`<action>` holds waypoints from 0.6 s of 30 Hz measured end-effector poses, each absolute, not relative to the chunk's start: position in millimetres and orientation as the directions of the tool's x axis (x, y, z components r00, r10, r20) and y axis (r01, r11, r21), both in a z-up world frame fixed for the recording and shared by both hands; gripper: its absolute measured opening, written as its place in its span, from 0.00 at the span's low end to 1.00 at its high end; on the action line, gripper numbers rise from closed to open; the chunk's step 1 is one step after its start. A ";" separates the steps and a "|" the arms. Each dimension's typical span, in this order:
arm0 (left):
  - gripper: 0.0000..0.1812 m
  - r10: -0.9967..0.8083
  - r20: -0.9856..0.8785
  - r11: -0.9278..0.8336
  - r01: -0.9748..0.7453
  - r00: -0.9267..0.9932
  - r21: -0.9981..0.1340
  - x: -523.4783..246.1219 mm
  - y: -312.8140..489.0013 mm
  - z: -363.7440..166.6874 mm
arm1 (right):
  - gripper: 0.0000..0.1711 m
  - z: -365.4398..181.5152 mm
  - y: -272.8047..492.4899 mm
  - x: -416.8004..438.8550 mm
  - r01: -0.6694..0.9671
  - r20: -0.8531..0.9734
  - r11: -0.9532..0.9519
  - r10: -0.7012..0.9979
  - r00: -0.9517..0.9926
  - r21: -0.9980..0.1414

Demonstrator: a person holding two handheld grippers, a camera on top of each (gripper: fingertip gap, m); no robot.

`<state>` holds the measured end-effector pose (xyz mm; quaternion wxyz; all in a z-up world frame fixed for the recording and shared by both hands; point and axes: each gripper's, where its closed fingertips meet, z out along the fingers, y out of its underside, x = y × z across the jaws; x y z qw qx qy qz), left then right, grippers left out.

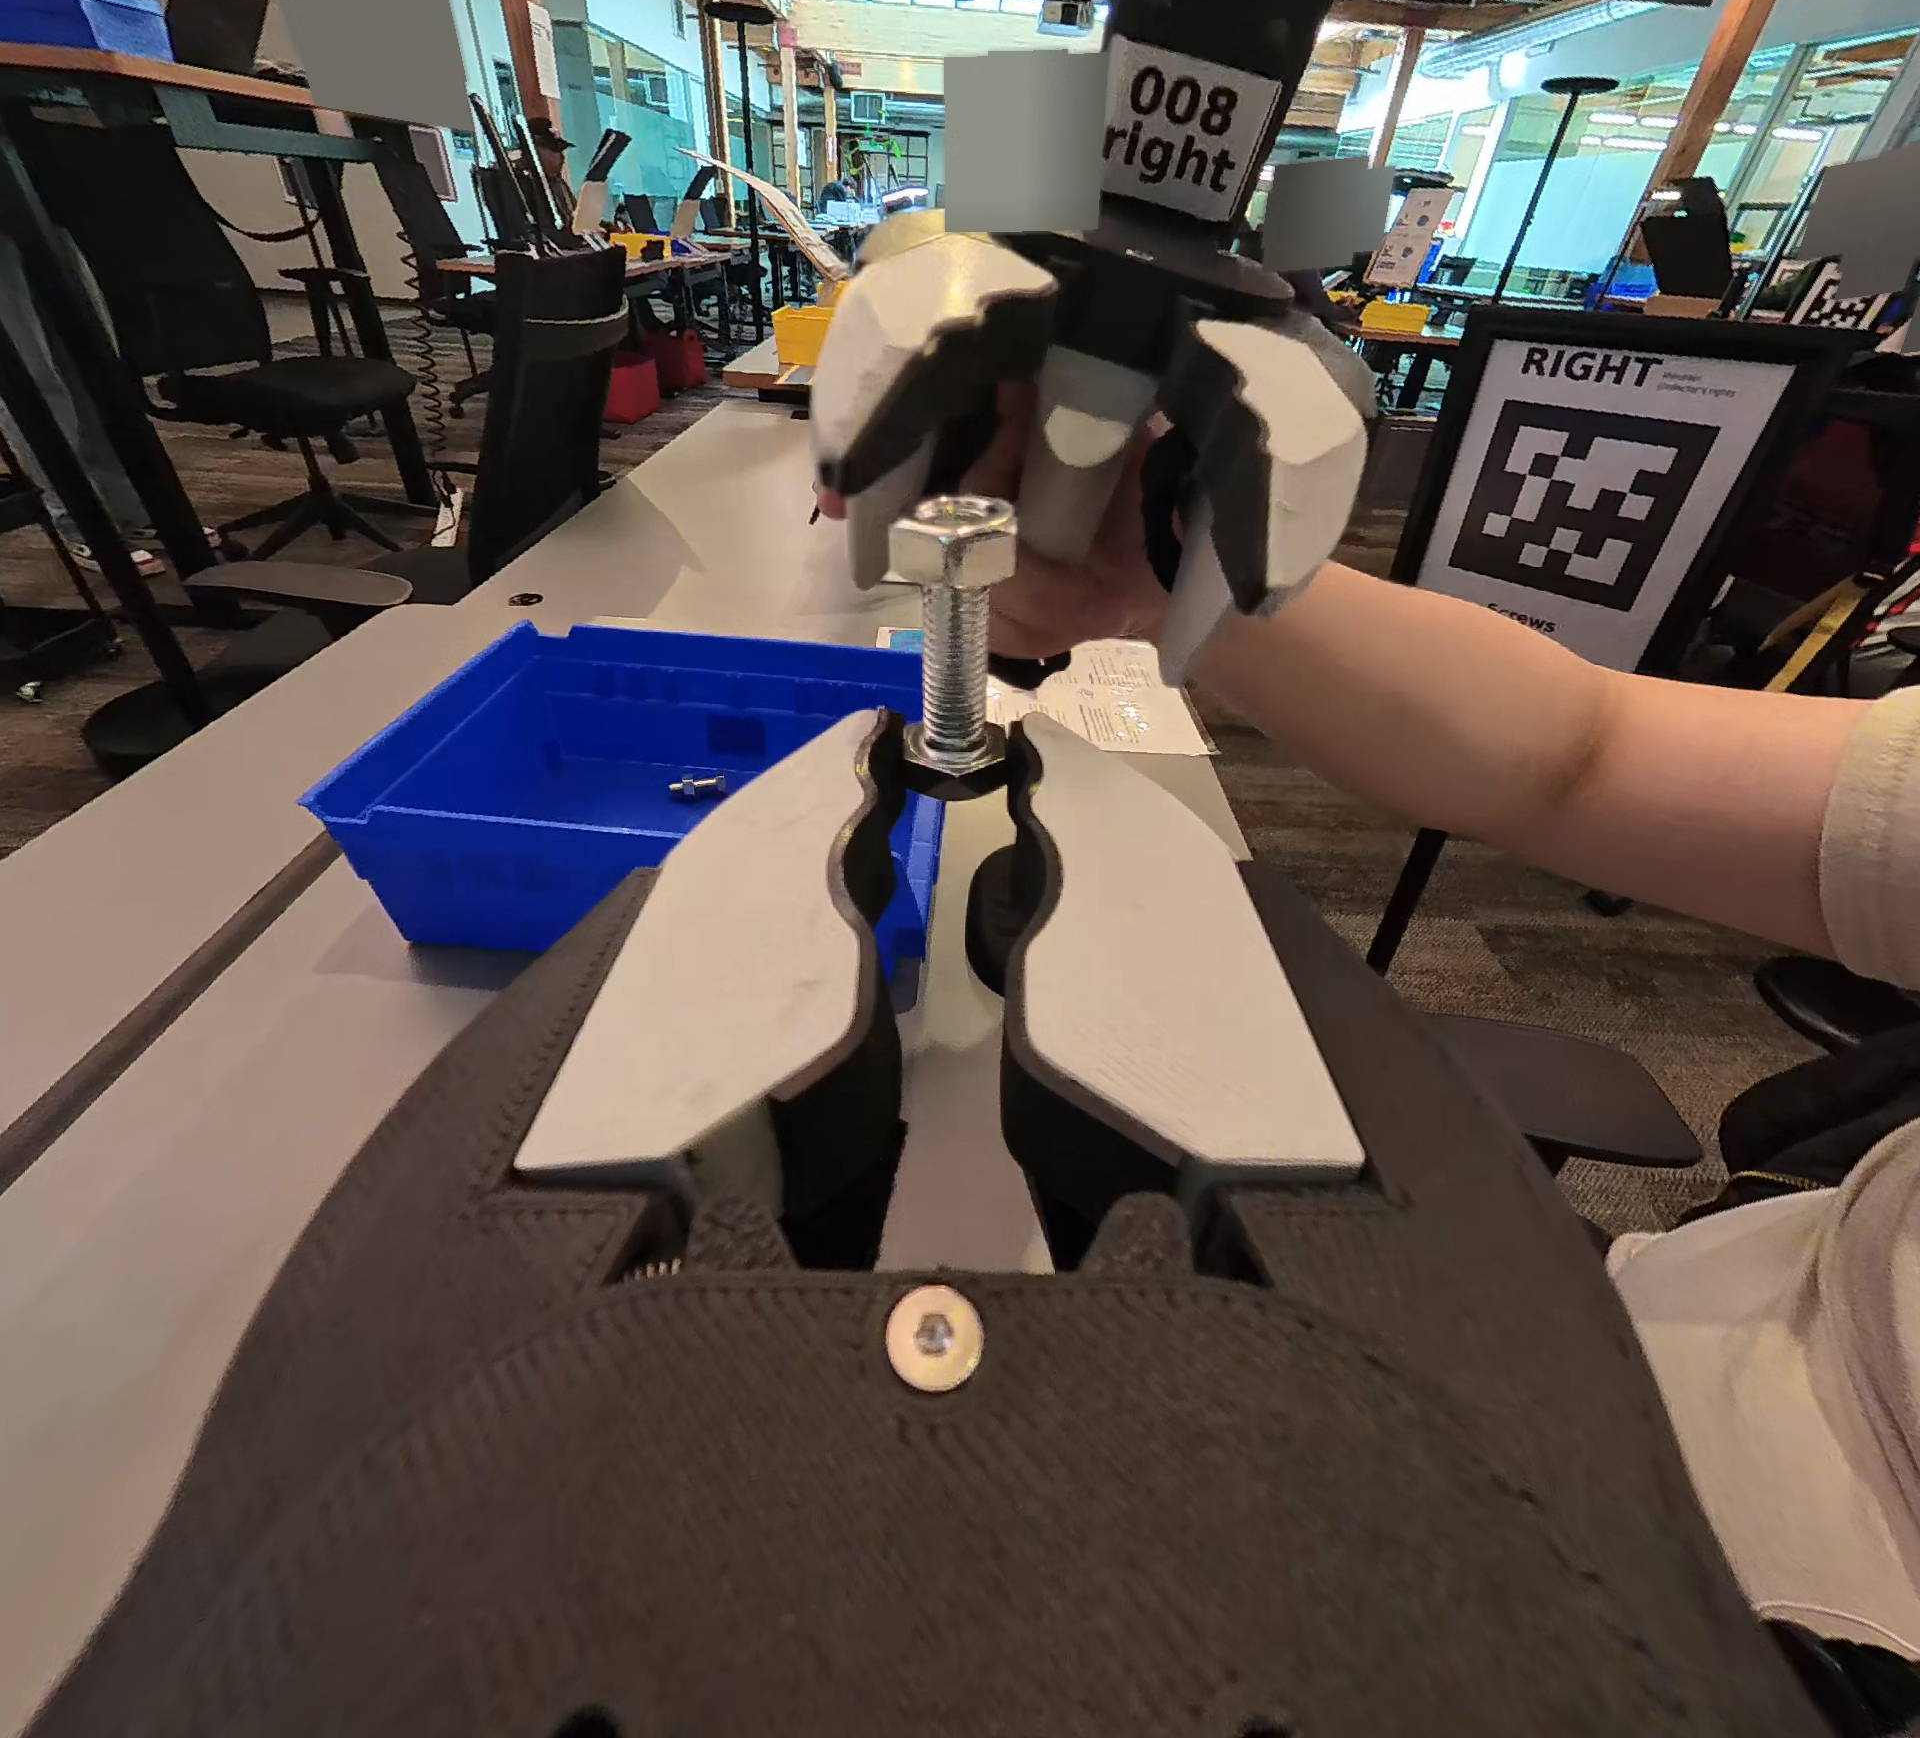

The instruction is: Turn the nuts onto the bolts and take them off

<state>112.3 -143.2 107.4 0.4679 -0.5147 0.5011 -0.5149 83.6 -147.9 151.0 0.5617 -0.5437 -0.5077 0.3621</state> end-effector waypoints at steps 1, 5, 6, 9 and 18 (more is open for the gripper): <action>0.10 -0.998 0.058 -0.057 -0.036 -0.029 -0.998 113.1 -143.3 106.8 | 0.33 148.8 -148.4 80.3 0.156 0.179 0.147 0.960 0.215 -0.977; 0.10 -0.998 0.058 -0.058 -0.028 0.007 -0.998 108.8 -134.9 108.5 | 0.37 146.3 -152.1 80.0 0.181 0.218 0.178 0.947 0.234 -0.967; 0.10 -0.998 0.064 -0.064 -0.020 0.015 -0.998 106.6 -132.6 110.1 | 0.35 148.2 -155.1 82.2 0.168 0.225 0.188 0.946 0.235 -0.968; 0.10 -0.997 0.069 -0.070 -0.013 0.017 -0.997 103.5 -130.1 112.1 | 0.32 157.0 -155.7 87.2 0.115 0.213 0.188 0.939 0.270 -0.975; 0.10 -0.997 0.064 -0.065 -0.019 0.039 -0.998 105.8 -128.5 110.1 | 0.39 145.0 -148.8 75.0 0.171 0.200 0.157 0.940 0.275 -0.973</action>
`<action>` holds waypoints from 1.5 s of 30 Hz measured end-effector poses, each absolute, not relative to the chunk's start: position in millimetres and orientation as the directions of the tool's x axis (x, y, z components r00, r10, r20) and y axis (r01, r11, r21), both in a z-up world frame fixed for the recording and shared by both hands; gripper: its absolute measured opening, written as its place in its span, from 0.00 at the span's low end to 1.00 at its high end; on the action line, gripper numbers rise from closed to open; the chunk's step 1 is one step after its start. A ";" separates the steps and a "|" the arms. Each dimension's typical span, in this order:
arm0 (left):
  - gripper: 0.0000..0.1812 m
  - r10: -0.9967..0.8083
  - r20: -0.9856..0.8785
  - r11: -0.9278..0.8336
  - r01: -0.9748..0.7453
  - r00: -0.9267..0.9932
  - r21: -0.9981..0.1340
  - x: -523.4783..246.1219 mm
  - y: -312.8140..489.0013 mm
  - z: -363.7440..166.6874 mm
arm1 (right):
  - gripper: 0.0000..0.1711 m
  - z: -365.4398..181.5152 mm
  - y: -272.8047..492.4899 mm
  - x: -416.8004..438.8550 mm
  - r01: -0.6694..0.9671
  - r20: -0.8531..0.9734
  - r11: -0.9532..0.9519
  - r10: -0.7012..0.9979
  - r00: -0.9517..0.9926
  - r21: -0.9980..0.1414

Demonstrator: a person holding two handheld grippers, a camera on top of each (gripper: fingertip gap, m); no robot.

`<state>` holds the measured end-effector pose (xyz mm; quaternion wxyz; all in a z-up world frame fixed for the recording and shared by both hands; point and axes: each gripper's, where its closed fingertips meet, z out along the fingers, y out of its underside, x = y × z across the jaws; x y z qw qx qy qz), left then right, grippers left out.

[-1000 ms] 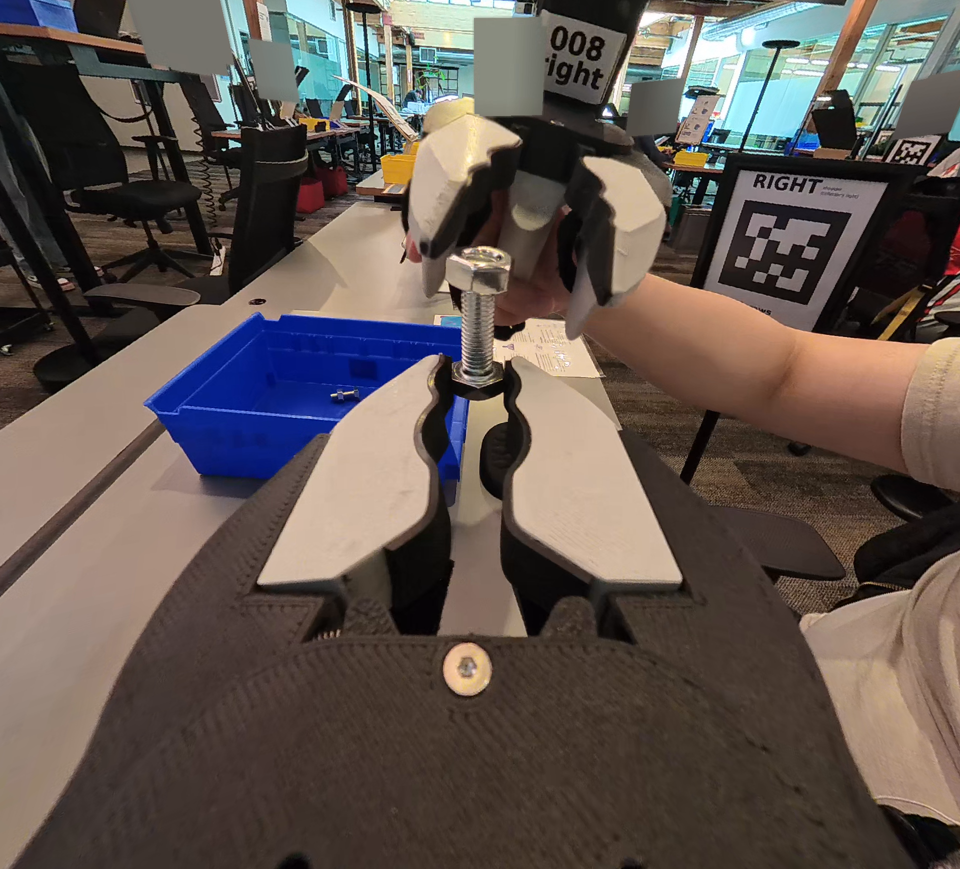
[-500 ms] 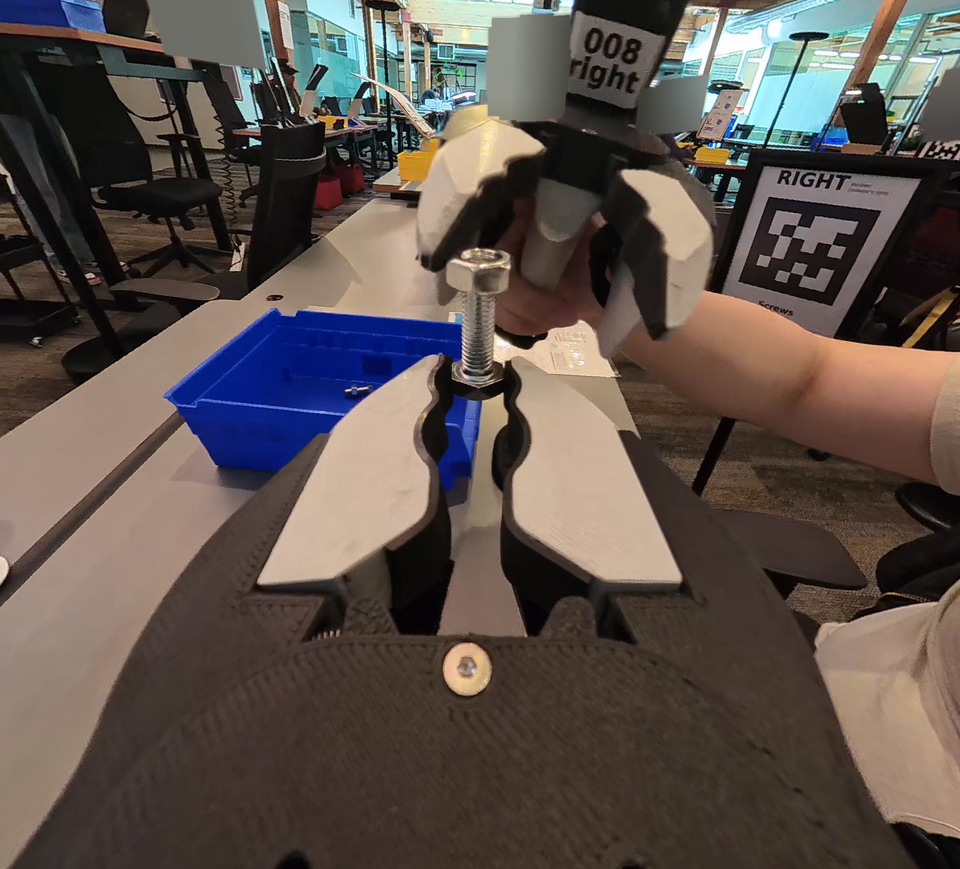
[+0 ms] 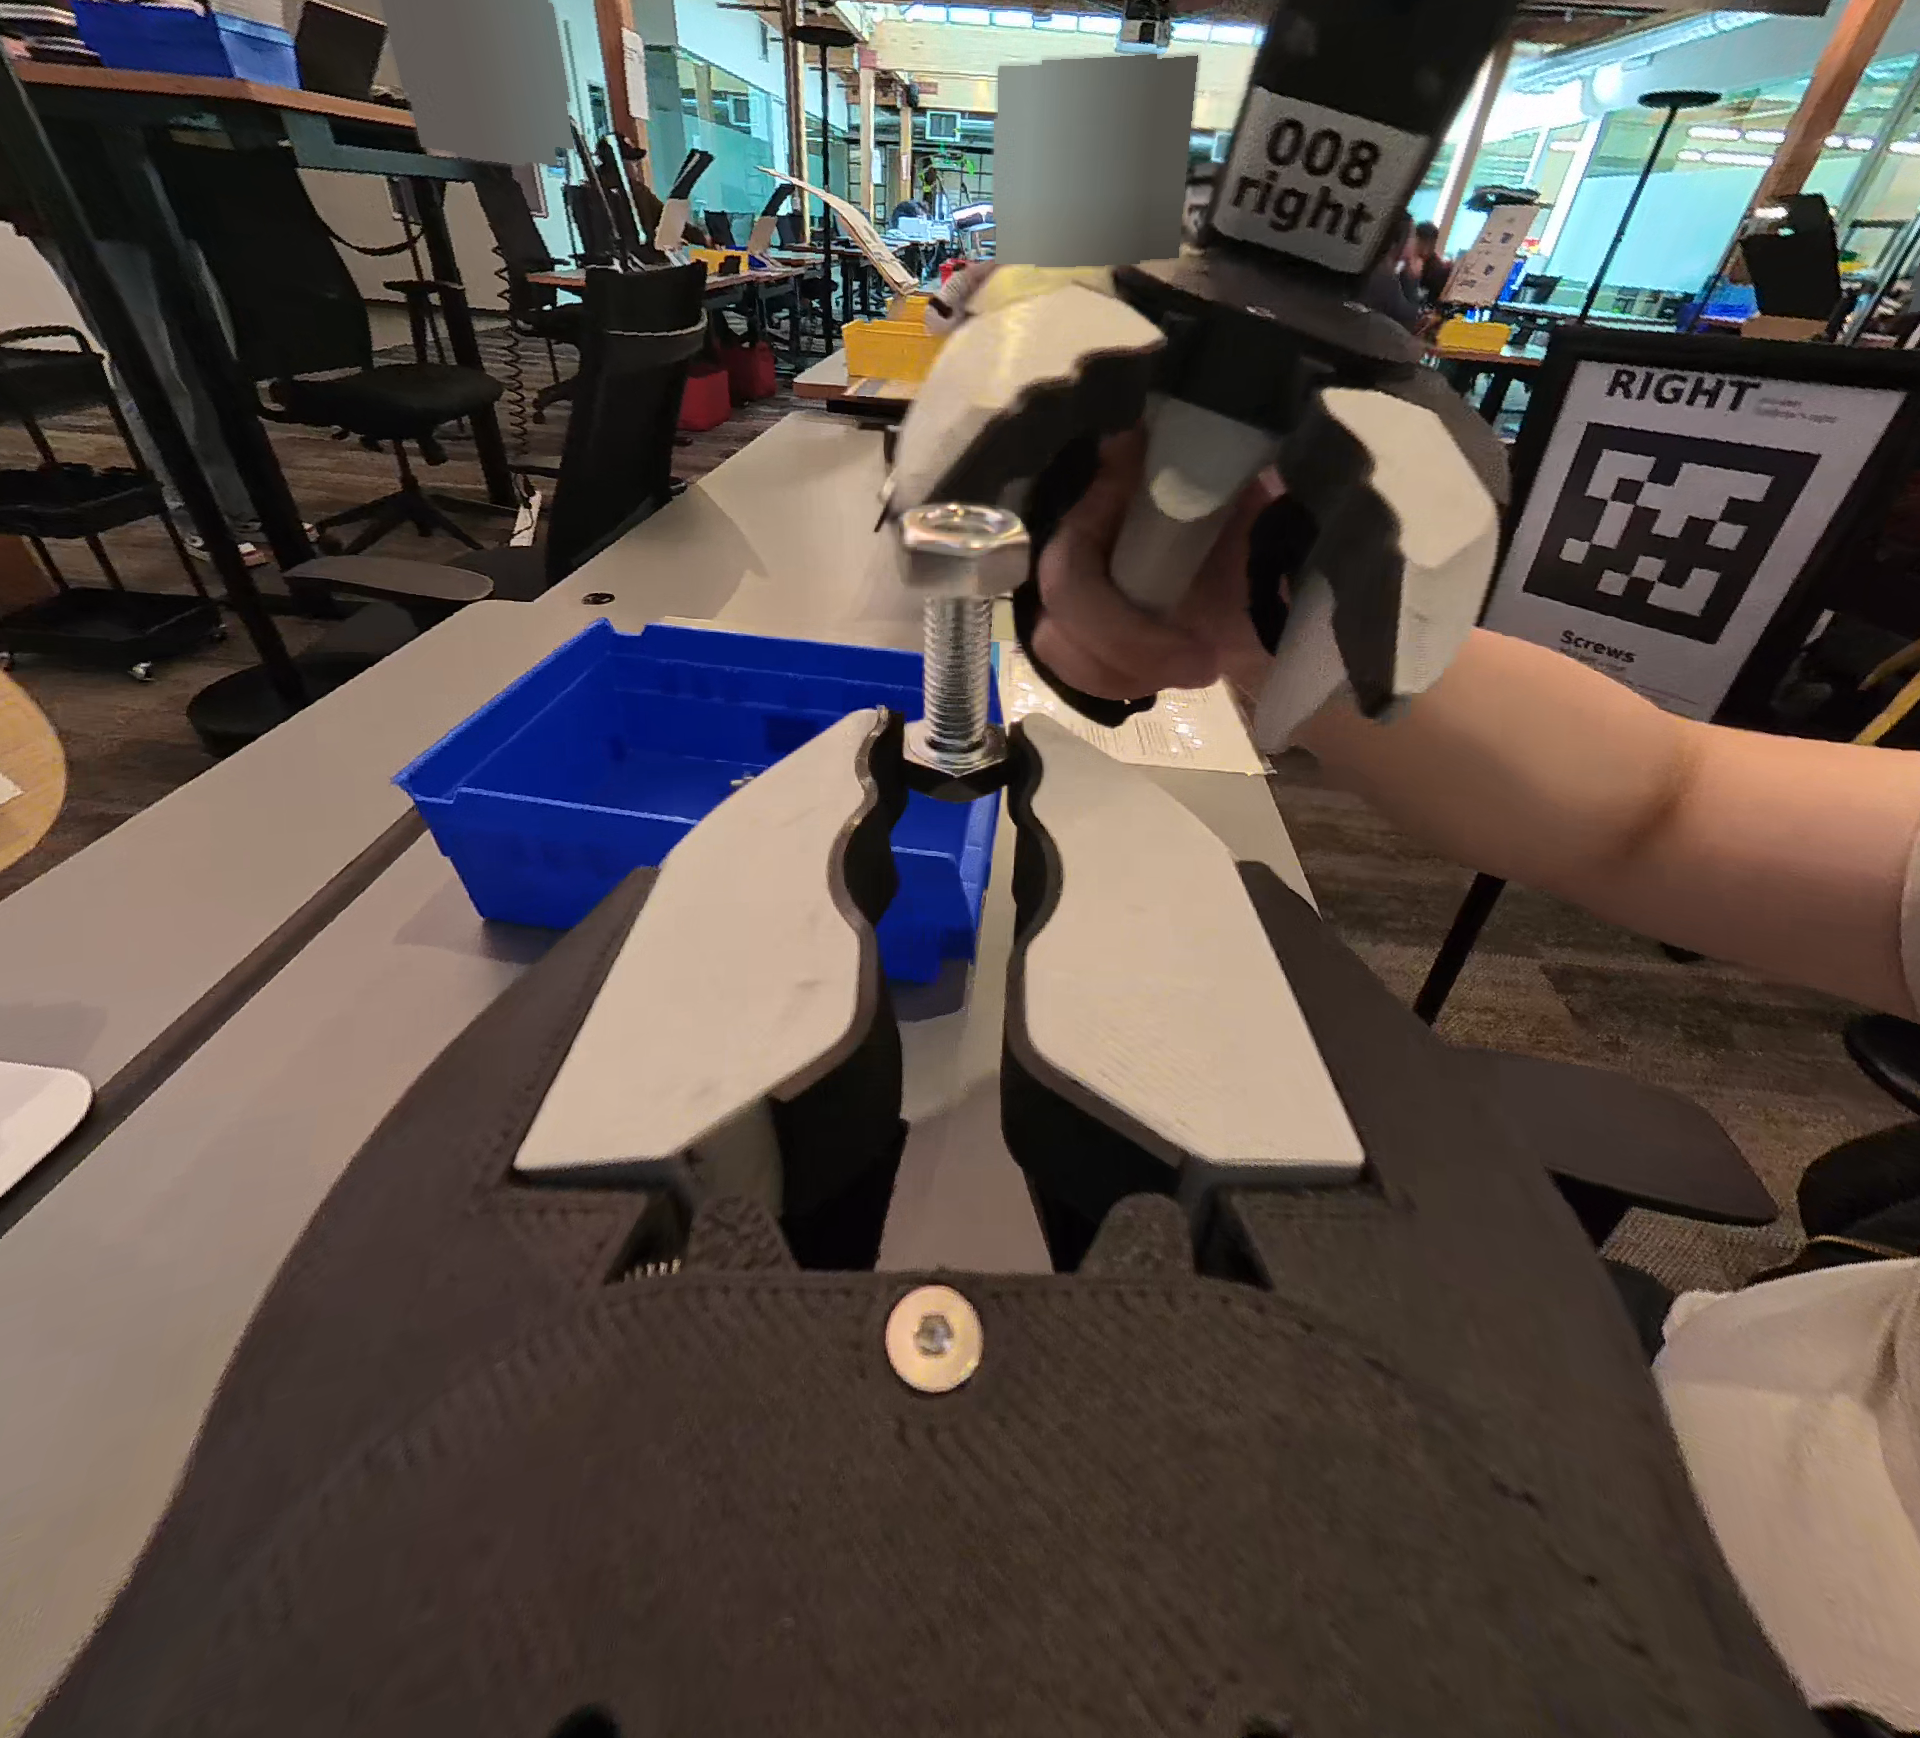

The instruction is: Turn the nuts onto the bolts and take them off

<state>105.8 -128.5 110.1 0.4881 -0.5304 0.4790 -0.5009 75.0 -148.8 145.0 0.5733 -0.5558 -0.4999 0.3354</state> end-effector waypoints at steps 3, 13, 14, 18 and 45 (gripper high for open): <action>0.10 -0.995 0.094 -0.094 0.007 0.043 -0.996 99.6 -122.9 114.5 | 0.32 148.3 -154.4 78.9 0.157 0.193 0.156 0.946 0.260 -0.975; 0.10 -0.996 0.062 -0.062 -0.008 0.063 -0.998 101.5 -123.5 112.7 | 0.41 143.4 -149.8 72.6 0.199 0.211 0.160 0.939 0.271 -0.967; 0.10 -0.995 0.072 -0.072 0.000 0.073 -0.997 98.5 -120.1 114.6 | 0.31 145.3 -155.5 74.7 0.182 0.217 0.174 0.944 0.249 -0.968; 0.10 -0.996 0.078 -0.078 0.018 0.034 -0.997 96.8 -126.4 119.5 | 0.36 152.7 -147.0 78.5 0.149 0.201 0.163 0.933 0.299 -0.975; 0.10 -0.996 0.073 -0.073 0.013 0.044 -0.997 92.4 -125.0 121.4 | 0.40 155.2 -142.1 65.0 0.147 0.192 0.150 0.921 0.339 -0.978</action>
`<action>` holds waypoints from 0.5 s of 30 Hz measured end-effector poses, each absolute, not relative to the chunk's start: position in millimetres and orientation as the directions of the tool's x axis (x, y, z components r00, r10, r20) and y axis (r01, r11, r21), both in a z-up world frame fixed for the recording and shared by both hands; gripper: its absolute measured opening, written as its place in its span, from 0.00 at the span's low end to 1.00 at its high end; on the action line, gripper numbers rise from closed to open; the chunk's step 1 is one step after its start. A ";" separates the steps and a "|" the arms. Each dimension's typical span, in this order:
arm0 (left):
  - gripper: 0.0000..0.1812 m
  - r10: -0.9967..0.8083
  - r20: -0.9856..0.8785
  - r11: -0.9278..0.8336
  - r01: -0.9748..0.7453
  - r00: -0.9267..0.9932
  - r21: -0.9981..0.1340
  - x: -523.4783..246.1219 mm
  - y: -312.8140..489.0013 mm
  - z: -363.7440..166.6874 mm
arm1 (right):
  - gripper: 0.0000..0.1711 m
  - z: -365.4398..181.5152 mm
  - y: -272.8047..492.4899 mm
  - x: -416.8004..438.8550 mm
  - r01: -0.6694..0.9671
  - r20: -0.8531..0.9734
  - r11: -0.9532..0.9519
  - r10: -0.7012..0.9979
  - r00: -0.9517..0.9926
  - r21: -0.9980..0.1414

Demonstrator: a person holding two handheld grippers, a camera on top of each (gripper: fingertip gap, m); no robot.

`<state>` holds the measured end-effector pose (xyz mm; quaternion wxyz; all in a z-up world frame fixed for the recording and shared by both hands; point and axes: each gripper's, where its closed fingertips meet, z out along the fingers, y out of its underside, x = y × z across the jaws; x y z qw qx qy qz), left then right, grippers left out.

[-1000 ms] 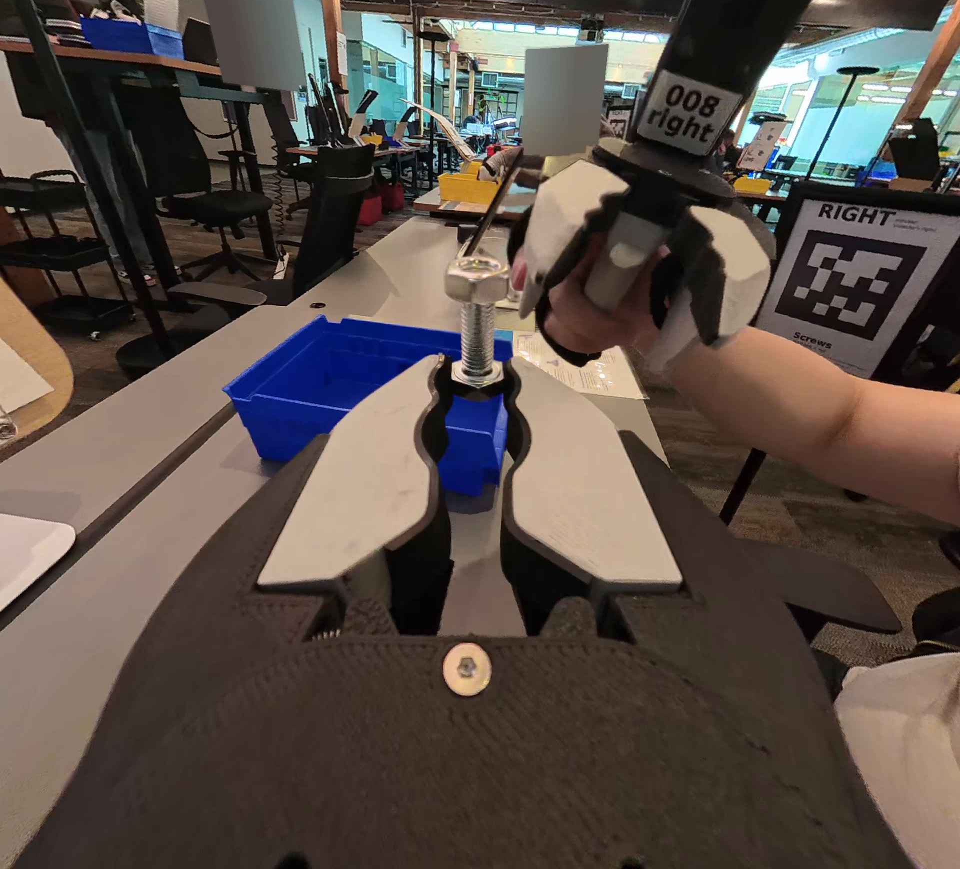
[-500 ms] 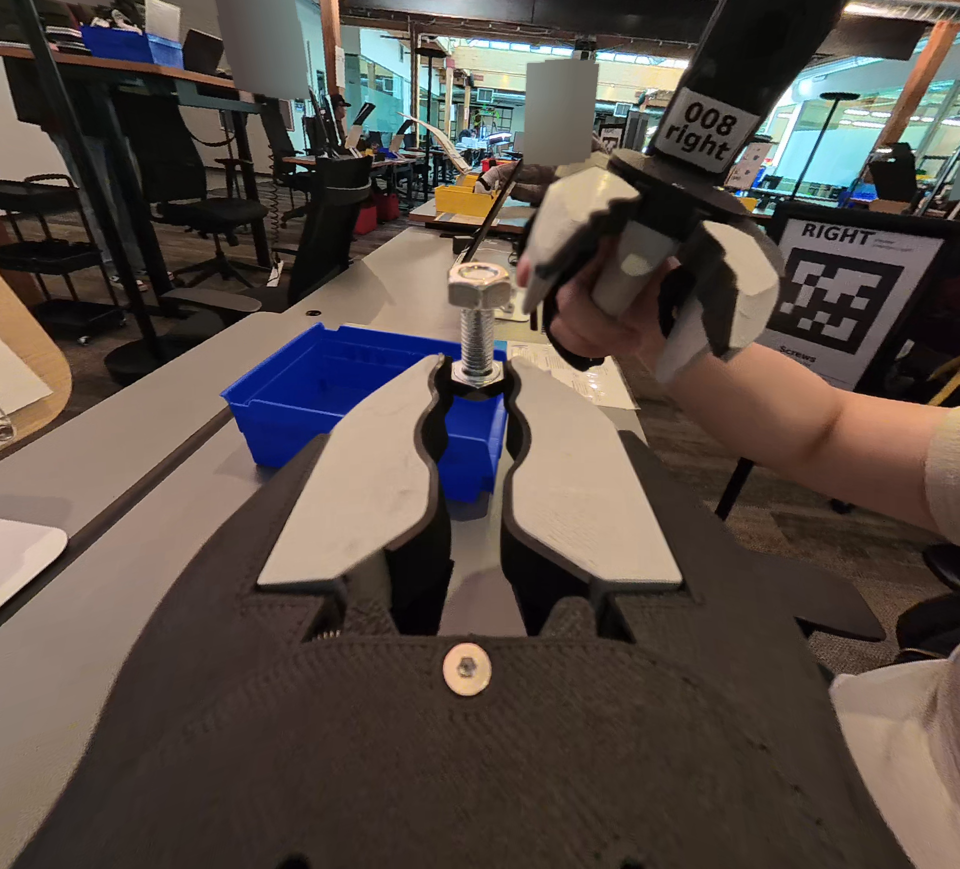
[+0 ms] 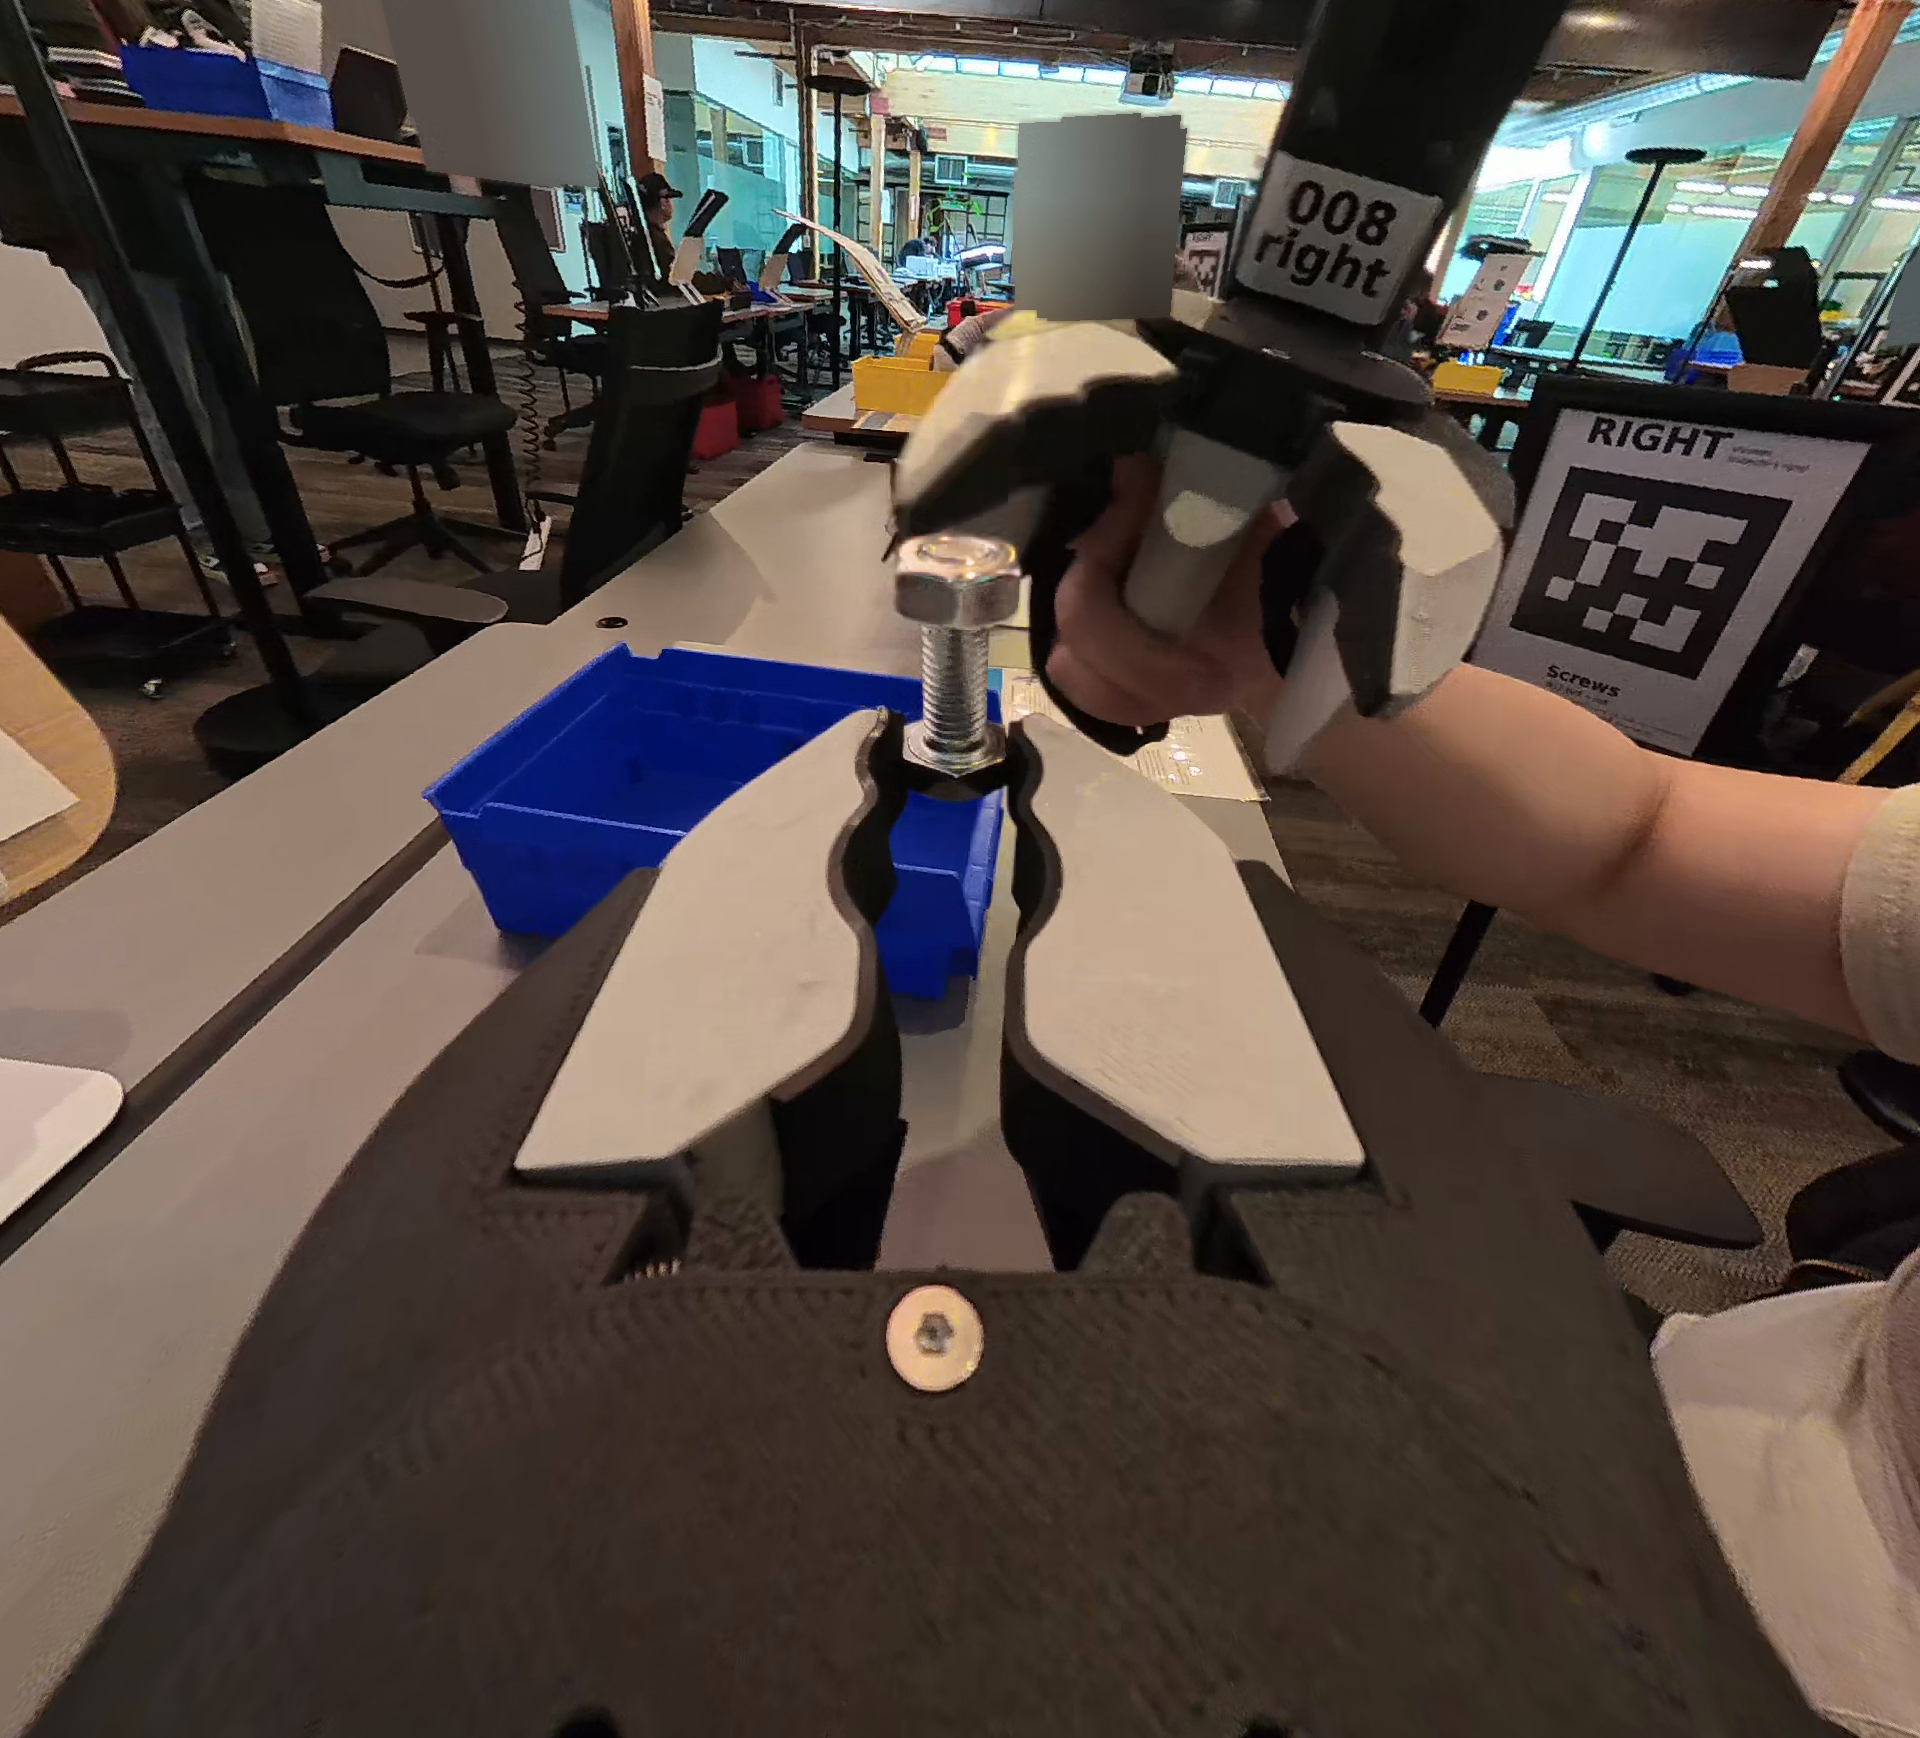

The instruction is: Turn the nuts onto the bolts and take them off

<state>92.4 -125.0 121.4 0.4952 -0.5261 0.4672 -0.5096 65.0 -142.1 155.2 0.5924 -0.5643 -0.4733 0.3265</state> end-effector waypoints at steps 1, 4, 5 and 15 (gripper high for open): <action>0.10 -0.997 0.070 -0.070 0.007 0.033 -0.998 95.0 -128.1 120.3 | 0.42 153.8 -139.5 62.9 0.151 0.184 0.139 0.921 0.342 -0.979; 0.10 -0.997 0.067 -0.067 -0.007 0.043 -0.998 98.8 -127.9 116.6 | 0.43 147.1 -142.2 55.9 0.179 0.173 0.122 0.935 0.308 -0.976; 0.10 -0.997 0.067 -0.067 -0.007 0.048 -0.998 98.2 -126.1 116.3 | 0.44 146.8 -142.5 56.8 0.184 0.184 0.130 0.932 0.313 -0.974; 0.10 -0.995 0.082 -0.081 0.006 0.053 -0.997 97.8 -123.9 116.8 | 0.41 146.2 -134.9 58.8 0.171 0.164 0.112 0.931 0.326 -0.979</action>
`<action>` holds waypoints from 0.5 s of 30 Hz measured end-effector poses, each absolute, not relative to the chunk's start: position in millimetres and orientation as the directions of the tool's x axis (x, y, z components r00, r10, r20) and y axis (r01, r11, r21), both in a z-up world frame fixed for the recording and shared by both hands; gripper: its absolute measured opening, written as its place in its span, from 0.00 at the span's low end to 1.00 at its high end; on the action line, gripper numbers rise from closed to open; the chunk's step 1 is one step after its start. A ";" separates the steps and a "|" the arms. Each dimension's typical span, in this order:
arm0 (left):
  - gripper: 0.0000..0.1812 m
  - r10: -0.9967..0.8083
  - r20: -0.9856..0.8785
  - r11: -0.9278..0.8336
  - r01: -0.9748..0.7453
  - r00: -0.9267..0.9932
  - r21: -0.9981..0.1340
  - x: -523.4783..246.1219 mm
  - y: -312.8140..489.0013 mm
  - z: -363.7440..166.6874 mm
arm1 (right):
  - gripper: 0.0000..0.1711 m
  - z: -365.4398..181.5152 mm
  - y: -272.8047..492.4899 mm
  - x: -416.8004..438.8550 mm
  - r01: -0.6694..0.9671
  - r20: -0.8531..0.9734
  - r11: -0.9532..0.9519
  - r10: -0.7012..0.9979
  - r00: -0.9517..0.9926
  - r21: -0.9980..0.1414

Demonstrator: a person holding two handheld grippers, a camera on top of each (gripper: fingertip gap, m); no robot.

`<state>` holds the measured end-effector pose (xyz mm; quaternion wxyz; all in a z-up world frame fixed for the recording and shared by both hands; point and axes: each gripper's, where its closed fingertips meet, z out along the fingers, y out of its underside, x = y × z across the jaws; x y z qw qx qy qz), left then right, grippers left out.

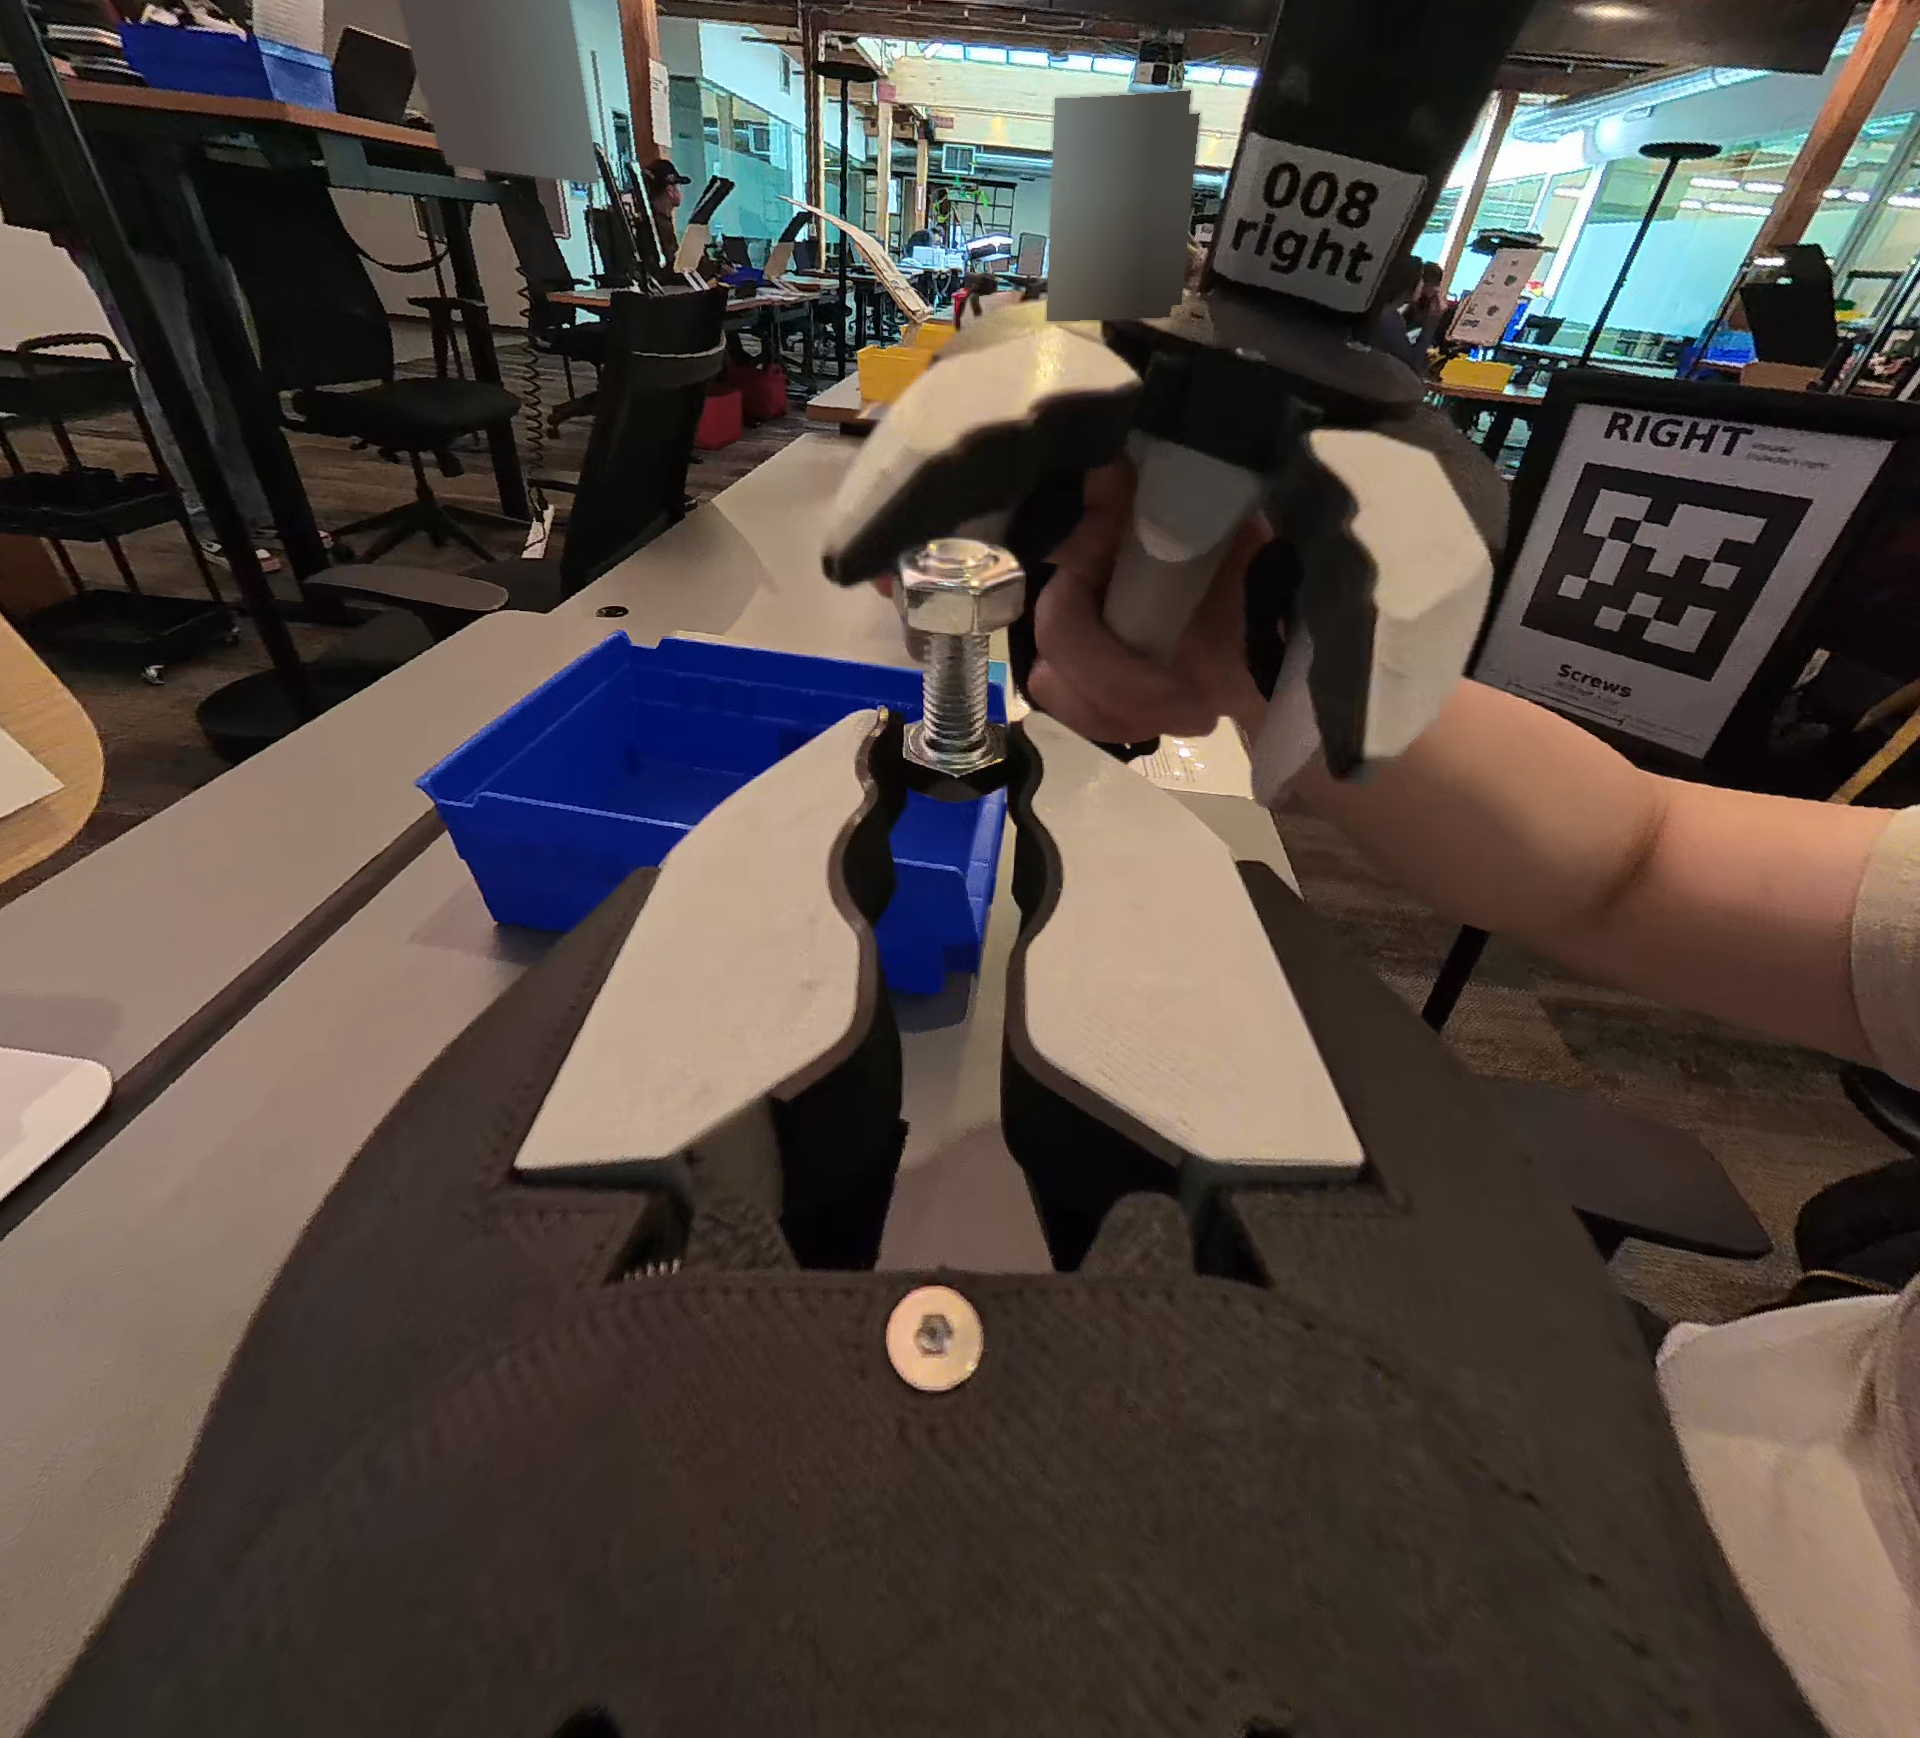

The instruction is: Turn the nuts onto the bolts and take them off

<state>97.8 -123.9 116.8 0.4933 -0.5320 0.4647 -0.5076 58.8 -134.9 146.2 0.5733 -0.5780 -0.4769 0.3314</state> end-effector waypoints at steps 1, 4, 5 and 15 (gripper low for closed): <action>0.10 -0.994 0.086 -0.086 0.012 0.061 -0.996 96.4 -121.8 117.7 | 0.41 143.7 -137.0 57.7 0.187 0.176 0.120 0.931 0.320 -0.975; 0.10 -0.992 0.101 -0.099 0.025 0.080 -0.995 90.6 -115.3 120.2 | 0.32 147.7 -150.5 60.2 0.175 0.231 0.184 0.925 0.303 -0.967; 0.10 -0.991 0.100 -0.098 0.024 0.088 -0.995 89.3 -113.1 120.1 | 0.29 150.8 -155.4 60.6 0.155 0.229 0.190 0.928 0.293 -0.969; 0.10 -0.992 0.090 -0.089 0.012 0.087 -0.996 91.6 -115.6 118.7 | 0.36 148.3 -136.5 54.6 0.166 0.197 0.146 0.913 0.358 -0.975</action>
